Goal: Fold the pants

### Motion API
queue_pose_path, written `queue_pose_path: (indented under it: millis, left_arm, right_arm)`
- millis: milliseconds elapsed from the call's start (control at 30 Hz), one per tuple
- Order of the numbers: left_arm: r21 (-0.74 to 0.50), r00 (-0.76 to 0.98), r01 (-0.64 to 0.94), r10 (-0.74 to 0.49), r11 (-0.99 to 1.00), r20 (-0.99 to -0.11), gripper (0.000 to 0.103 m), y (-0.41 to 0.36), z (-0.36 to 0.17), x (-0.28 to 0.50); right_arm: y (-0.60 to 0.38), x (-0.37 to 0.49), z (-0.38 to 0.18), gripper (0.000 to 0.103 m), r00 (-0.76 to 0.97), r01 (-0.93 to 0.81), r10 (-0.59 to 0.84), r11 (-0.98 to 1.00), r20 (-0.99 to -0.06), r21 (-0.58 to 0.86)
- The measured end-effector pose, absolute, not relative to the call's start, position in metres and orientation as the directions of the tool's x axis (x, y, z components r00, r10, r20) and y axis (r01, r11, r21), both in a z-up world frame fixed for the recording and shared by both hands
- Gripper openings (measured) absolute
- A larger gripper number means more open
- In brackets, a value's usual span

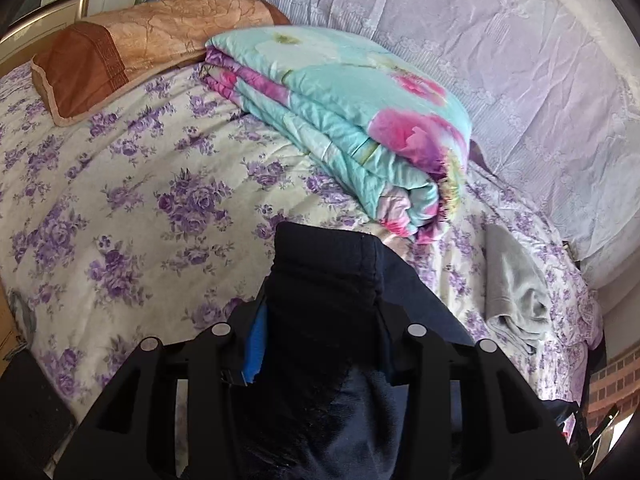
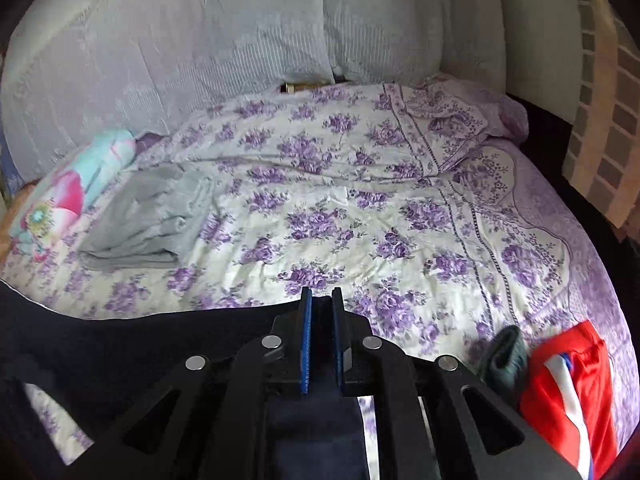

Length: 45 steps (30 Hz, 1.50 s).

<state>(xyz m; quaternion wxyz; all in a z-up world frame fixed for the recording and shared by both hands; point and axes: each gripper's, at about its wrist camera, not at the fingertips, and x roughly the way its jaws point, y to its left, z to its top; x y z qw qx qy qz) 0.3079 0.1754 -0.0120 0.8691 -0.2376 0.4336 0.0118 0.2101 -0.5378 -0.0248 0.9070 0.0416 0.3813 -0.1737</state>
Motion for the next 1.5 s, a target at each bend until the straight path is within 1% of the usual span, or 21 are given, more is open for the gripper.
queue_pose_path:
  millis: [133,233,267,300,333,400,467,600,733,833,900,967,1067,1133,1200,1267,1367,1400,1433,1500]
  left_arm:
    - [-0.336,0.568,-0.292,-0.12,0.895,-0.814,0.042,0.167,-0.06,0.341]
    - [-0.334,0.55,-0.288,-0.13,0.897,-0.825,0.043,0.169,-0.086,0.344]
    - [-0.338,0.555,-0.279,-0.136,0.899,-0.821,0.044,0.17,-0.088,0.343]
    - [-0.341,0.558,-0.272,-0.141,0.9,-0.817,0.045,0.171,-0.087,0.341]
    - [-0.338,0.557,-0.27,-0.14,0.902,-0.818,0.046,0.171,-0.084,0.34]
    - [-0.338,0.558,-0.261,-0.144,0.904,-0.817,0.046,0.172,-0.075,0.331]
    - [-0.333,0.577,-0.227,-0.149,0.915,-0.803,0.047,0.171,-0.059,0.318]
    - [-0.318,0.604,-0.159,-0.163,0.935,-0.78,0.051,0.17,-0.028,0.279]
    - [-0.36,0.585,-0.152,-0.21,0.92,-0.783,0.054,0.191,-0.017,0.234]
    - [-0.402,0.561,-0.189,-0.237,0.896,-0.793,0.054,0.217,-0.022,0.197]
    - [-0.427,0.546,-0.196,-0.263,0.883,-0.795,0.054,0.229,-0.027,0.167]
    - [-0.417,0.529,-0.2,-0.26,0.886,-0.808,0.054,0.233,-0.033,0.14]
    - [-0.409,0.492,-0.216,-0.263,0.886,-0.83,0.056,0.237,-0.053,0.105]
    - [-0.442,0.471,-0.233,-0.298,0.866,-0.83,0.058,0.236,-0.071,0.093]
    - [-0.466,0.455,-0.231,-0.329,0.854,-0.828,0.058,0.229,-0.086,0.09]
    - [-0.458,0.485,-0.212,-0.314,0.863,-0.816,0.06,0.218,-0.085,0.091]
    - [-0.493,0.488,-0.158,-0.367,0.856,-0.792,0.06,0.199,-0.084,0.102]
    - [-0.485,0.487,-0.158,-0.36,0.86,-0.796,0.059,0.195,-0.085,0.106]
    - [-0.469,0.487,-0.157,-0.345,0.869,-0.802,0.057,0.191,-0.086,0.109]
    - [-0.462,0.496,-0.165,-0.331,0.871,-0.802,0.036,0.19,-0.087,0.112]
  right_arm:
    - [-0.538,0.245,-0.078,0.009,0.562,0.357,-0.349,0.92,-0.75,-0.161]
    - [-0.544,0.242,-0.09,0.012,0.552,0.354,-0.332,0.924,-0.765,-0.146]
    - [-0.545,0.24,-0.086,0.019,0.551,0.361,-0.345,0.92,-0.76,-0.156]
    - [-0.544,0.238,-0.081,0.036,0.547,0.378,-0.378,0.908,-0.747,-0.183]
    - [-0.541,0.232,-0.073,0.039,0.566,0.39,-0.397,0.901,-0.722,-0.189]
    - [-0.534,0.217,-0.052,0.038,0.635,0.378,-0.353,0.918,-0.687,-0.121]
    - [-0.515,0.199,-0.028,0.035,0.71,0.318,-0.25,0.948,-0.659,-0.017]
    - [-0.441,0.174,0.001,0.034,0.78,0.077,0.009,0.991,-0.625,0.111]
    - [-0.353,0.16,0.002,0.034,0.726,-0.17,0.28,0.958,-0.628,0.23]
    - [-0.293,0.151,-0.007,0.034,0.664,-0.293,0.378,0.925,-0.646,0.241]
    - [-0.259,0.144,-0.014,0.035,0.633,-0.36,0.4,0.91,-0.663,0.205]
    - [-0.237,0.141,-0.02,0.035,0.612,-0.397,0.408,0.899,-0.677,0.183]
    - [-0.224,0.141,-0.026,0.035,0.594,-0.401,0.426,0.892,-0.682,0.207]
    - [-0.222,0.146,-0.029,0.035,0.582,-0.384,0.437,0.891,-0.685,0.242]
    - [-0.22,0.149,-0.035,0.035,0.574,-0.363,0.441,0.892,-0.69,0.269]
    - [-0.218,0.152,-0.037,0.035,0.571,-0.344,0.438,0.895,-0.694,0.283]
    - [-0.211,0.159,-0.041,0.035,0.561,-0.325,0.428,0.901,-0.709,0.287]
    - [-0.207,0.162,-0.042,0.035,0.557,-0.329,0.421,0.903,-0.716,0.275]
    - [-0.203,0.166,-0.043,0.035,0.554,-0.334,0.416,0.904,-0.721,0.266]
    - [-0.193,0.172,-0.047,0.035,0.54,-0.343,0.413,0.904,-0.734,0.257]
